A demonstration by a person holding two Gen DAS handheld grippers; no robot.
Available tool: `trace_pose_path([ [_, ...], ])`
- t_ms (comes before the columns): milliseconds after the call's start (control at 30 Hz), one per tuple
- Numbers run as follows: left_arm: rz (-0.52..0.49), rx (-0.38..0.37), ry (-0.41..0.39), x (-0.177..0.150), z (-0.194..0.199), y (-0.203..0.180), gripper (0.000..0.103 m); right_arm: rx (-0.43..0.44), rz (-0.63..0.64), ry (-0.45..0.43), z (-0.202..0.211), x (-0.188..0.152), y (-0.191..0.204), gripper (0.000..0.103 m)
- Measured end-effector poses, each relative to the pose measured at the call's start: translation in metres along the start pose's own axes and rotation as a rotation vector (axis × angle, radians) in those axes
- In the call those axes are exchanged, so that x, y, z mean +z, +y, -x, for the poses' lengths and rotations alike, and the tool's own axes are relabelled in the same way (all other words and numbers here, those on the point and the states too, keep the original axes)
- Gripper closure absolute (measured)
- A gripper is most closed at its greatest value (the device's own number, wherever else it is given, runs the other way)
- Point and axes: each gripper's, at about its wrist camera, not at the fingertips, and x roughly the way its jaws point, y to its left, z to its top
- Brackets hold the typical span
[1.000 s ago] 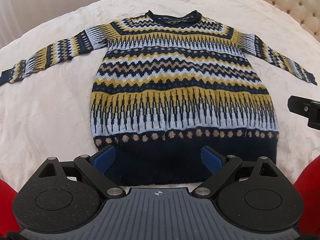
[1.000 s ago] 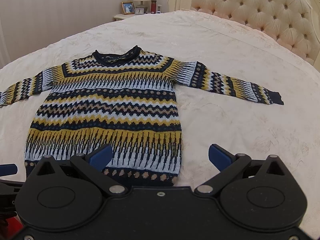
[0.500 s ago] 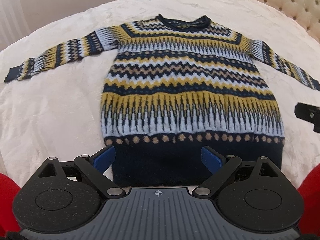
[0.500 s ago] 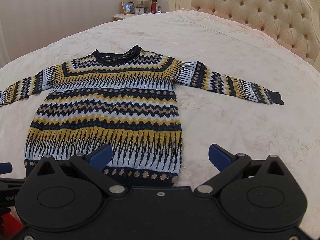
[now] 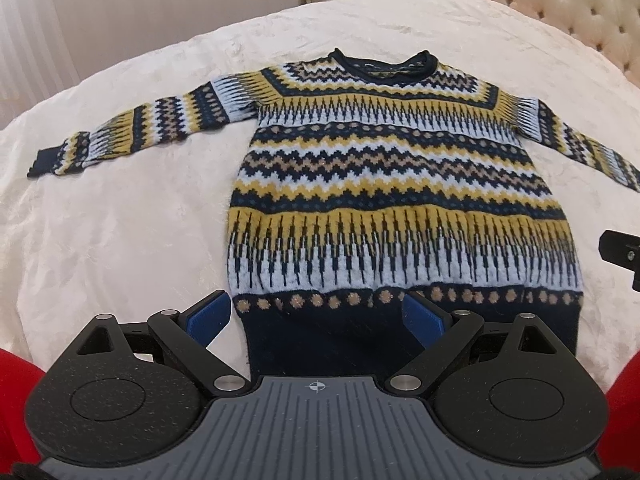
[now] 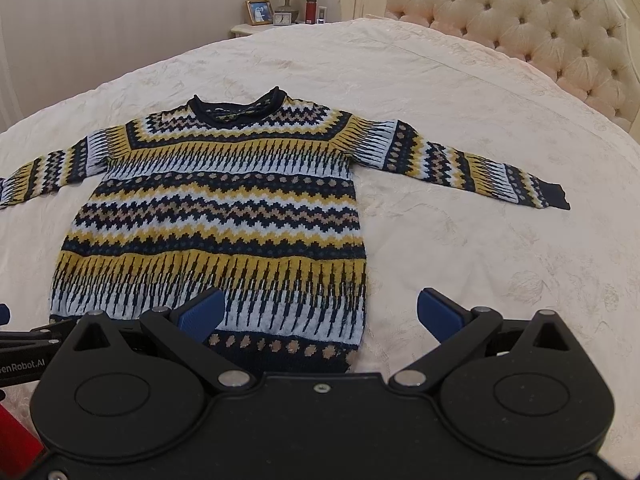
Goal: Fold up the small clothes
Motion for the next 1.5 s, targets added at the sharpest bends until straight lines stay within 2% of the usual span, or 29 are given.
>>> trace_pose_path([
  [400, -0.031, 0.013, 0.002, -0.004, -0.004, -0.002, 0.01, 0.06, -0.03, 0.049, -0.005, 0.001, -0.002, 0.002],
  [733, -0.045, 0.009, 0.047, -0.01, -0.016, -0.003, 0.01, 0.041, -0.006, 0.104, -0.012, 0.002, 0.003, 0.001],
  [1267, -0.032, 0.014, 0.062, -0.009, -0.024, 0.001, 0.01, 0.019, 0.053, 0.193, -0.025, 0.001, 0.012, 0.002],
  [1500, 0.013, -0.038, 0.037, -0.005, -0.024, 0.011, 0.01, 0.015, 0.049, 0.194, -0.025, 0.002, 0.013, 0.002],
])
